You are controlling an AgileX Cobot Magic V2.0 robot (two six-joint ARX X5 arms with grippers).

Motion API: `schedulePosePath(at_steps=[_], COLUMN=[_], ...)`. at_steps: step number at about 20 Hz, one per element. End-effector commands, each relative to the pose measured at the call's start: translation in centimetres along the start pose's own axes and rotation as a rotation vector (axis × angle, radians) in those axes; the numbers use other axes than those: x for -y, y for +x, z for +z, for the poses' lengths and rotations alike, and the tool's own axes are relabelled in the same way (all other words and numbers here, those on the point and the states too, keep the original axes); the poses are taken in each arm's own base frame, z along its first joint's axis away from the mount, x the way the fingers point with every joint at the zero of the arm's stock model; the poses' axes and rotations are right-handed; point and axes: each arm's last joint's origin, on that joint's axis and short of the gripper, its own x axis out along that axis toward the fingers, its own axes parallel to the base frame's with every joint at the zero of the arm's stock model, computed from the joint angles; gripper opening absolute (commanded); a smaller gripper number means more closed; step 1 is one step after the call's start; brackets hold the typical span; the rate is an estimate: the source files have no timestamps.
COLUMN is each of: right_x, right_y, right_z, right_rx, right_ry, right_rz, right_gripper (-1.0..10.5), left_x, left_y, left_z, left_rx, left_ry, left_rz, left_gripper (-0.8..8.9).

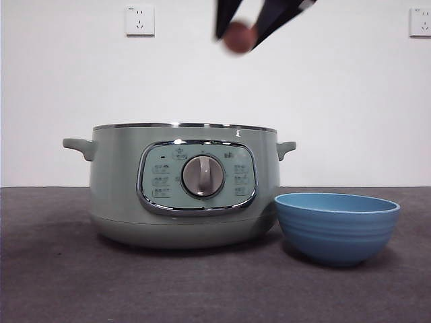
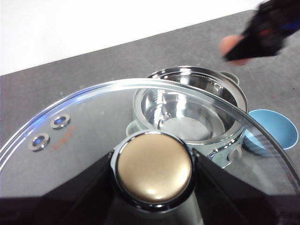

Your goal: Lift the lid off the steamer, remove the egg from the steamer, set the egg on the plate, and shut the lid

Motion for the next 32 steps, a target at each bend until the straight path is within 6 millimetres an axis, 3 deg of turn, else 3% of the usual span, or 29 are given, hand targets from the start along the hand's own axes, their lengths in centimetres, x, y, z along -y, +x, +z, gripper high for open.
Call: schedulePosePath(at_steps=[1,3,6,11,15,24,32], right_x=[0.3,1.2,2.1,3.4,3.3,3.6,3.7], right_y=[-3.6,-5.8,-5.6,-0.5,4.2,11.6,13.4], right_z=[-0.8,-2.0,-5.3,-11.6,-14.4,-16.8,-18.1], right_rx=[0.013,-0.004,-0.066,-0.144,-0.145,-0.299,-0.388], right_ry=[-0.025,-0.004,0.029,0.096,0.130,0.130,0.136], right_rz=[-0.031,-0.050,-0.074,-0.093,-0.002,-0.009,-0.011], right_gripper=[-0.2,-0.2,-0.2,-0.2,-0.2,-0.2,-0.1], left_x=[0.0,0.1,0.1,0.1,0.1,0.1,0.1], left_y=[-0.4,-0.4,-0.4,-0.4,-0.4,-0.4,-0.4], left_z=[0.6,0.7,0.8,0.8,0.7,0.7,0.6], left_rx=[0.079,0.087,0.095,0.096,0.093,0.087,0.077], left_ry=[-0.002,-0.001,-0.001,-0.001,0.000,0.000,0.000], left_rz=[-0.002,-0.036,-0.046,-0.046,-0.047,-0.048,-0.050], left_gripper=[-0.08,-0.08,-0.08,-0.08,-0.08,-0.08,-0.08])
